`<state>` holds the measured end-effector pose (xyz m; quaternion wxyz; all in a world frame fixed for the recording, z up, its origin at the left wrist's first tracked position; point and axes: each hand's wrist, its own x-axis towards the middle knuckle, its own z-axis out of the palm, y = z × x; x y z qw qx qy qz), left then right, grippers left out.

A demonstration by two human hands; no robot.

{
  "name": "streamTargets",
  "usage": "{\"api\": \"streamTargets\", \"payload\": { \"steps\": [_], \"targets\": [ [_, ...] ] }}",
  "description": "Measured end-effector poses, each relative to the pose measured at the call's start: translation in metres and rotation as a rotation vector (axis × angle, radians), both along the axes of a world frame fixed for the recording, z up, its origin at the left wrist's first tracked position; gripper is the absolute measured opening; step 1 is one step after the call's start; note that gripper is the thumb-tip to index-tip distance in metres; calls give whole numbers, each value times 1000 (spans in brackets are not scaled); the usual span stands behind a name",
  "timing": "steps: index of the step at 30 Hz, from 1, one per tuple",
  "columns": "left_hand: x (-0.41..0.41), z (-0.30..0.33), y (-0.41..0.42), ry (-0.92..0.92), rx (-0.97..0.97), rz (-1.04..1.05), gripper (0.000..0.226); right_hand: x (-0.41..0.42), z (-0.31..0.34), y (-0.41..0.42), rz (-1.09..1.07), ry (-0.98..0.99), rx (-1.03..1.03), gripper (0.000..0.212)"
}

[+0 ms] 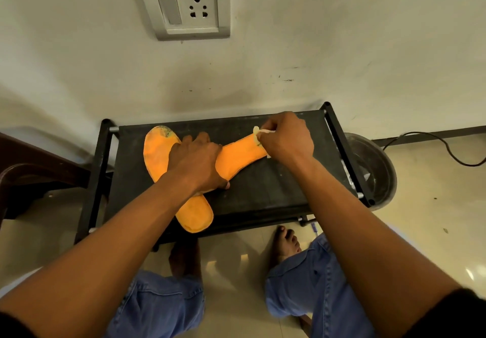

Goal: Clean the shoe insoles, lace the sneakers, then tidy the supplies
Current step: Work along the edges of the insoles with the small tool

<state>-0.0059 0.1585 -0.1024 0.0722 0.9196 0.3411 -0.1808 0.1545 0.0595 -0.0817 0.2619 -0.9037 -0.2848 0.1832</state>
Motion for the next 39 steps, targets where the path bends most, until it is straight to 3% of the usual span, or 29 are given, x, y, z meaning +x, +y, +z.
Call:
{"api": "streamTargets", "payload": {
  "steps": [5, 12, 16, 18, 20, 22, 24, 26, 28, 31, 35, 39],
  "targets": [
    [2, 8, 2, -178, -51, 52, 44, 3, -2, -30, -218, 107, 230, 6],
    [3, 20, 5, -508, -140, 92, 18, 16, -1, -3, -271, 124, 364, 12],
    [5, 30, 12, -858, -603, 378, 19, 27, 10, 11, -232, 85, 518, 8],
    [6, 31, 11, -917, -879, 570, 17, 31, 13, 11, -224, 69, 559, 8],
    [6, 25, 9, -843, -984, 674, 16, 35, 11, 10, -181, 64, 533, 8],
    [5, 15, 8, -704, -909, 687, 15, 35, 5, 10, -111, 71, 440, 8],
    [2, 5, 9, -554, -639, 560, 16, 33, -3, 11, -35, 59, 315, 4],
    [-3, -2, 9, -448, -360, 395, 30, 27, -10, 13, 37, 22, 184, 3],
    [-6, -3, 9, -401, -198, 256, 47, 19, -17, 16, 121, -19, 68, 12],
    [-8, -1, 12, -327, -182, 131, 68, 2, -27, 18, 307, -96, -61, 12],
    [-13, 2, 13, -49, -184, 17, 105, -21, -38, 17, 450, -191, -115, 12],
    [-15, 1, 9, 101, -145, -58, 113, -42, -40, 19, 613, -140, -116, 15]
  ]
}}
